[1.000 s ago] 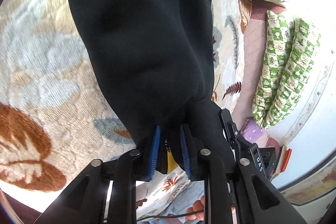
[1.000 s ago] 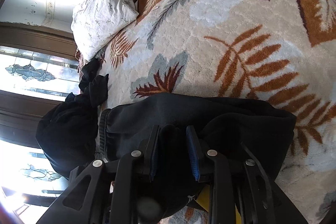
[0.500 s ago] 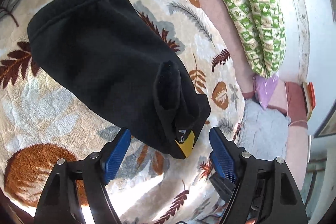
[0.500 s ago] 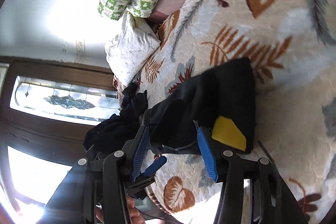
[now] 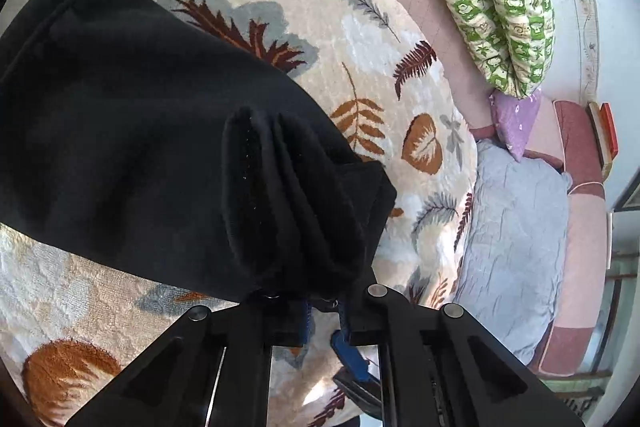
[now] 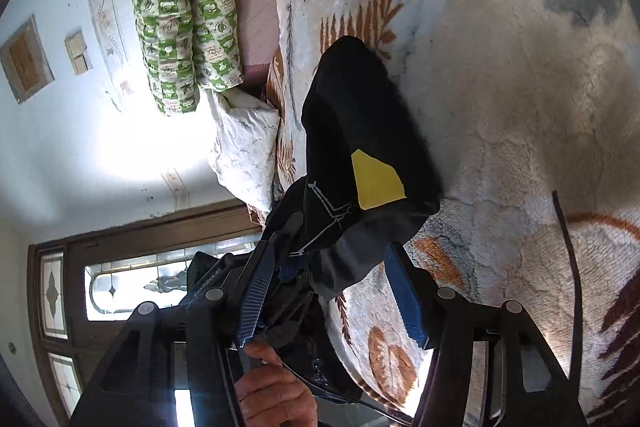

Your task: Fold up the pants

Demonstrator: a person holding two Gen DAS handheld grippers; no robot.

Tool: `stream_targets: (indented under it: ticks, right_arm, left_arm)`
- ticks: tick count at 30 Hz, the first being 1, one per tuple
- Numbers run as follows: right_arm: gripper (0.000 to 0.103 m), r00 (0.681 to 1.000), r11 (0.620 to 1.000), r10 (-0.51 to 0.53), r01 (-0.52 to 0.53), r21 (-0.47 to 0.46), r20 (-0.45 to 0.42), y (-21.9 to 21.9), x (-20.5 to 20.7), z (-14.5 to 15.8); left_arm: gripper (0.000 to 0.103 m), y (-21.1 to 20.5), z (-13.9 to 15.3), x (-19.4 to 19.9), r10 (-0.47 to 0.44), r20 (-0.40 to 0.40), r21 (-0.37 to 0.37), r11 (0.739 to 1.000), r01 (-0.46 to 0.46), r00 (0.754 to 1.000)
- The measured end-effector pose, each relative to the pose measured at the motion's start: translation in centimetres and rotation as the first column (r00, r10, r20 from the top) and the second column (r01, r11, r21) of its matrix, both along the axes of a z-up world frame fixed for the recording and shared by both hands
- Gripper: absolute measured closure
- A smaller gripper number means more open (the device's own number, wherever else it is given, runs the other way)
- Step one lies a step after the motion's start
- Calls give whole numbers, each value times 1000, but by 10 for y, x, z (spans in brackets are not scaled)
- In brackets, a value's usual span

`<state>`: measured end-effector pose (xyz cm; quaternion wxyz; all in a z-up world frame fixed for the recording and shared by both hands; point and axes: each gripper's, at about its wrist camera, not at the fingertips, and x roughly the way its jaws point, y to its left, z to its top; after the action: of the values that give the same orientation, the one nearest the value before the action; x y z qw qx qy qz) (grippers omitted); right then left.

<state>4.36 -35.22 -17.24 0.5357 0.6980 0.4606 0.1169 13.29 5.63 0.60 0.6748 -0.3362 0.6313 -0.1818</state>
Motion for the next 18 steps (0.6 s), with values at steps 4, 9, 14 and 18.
stream_targets:
  ticks: [4,9,14,18]
  right_arm:
    - [40,996,995,-78,81,59,-45,18,0,-12]
    - [33,970,950,-235,244,195,-68,41,-1,-30]
    - [31,921,880,-384,386,275,-64,44,0,-45]
    - [67,908,872,-418,405,276,-15,24,5,-44]
  left_arm:
    - [95,0,7,15,37,-30,-88,995,-39,999]
    - [95,7,6,18,72,-87,-160,983,-85,994]
    - [95,5,3,13,88,-111,-184,977,-107,990]
    - [95,3,5,12,101,-73,-163,980,-112,992]
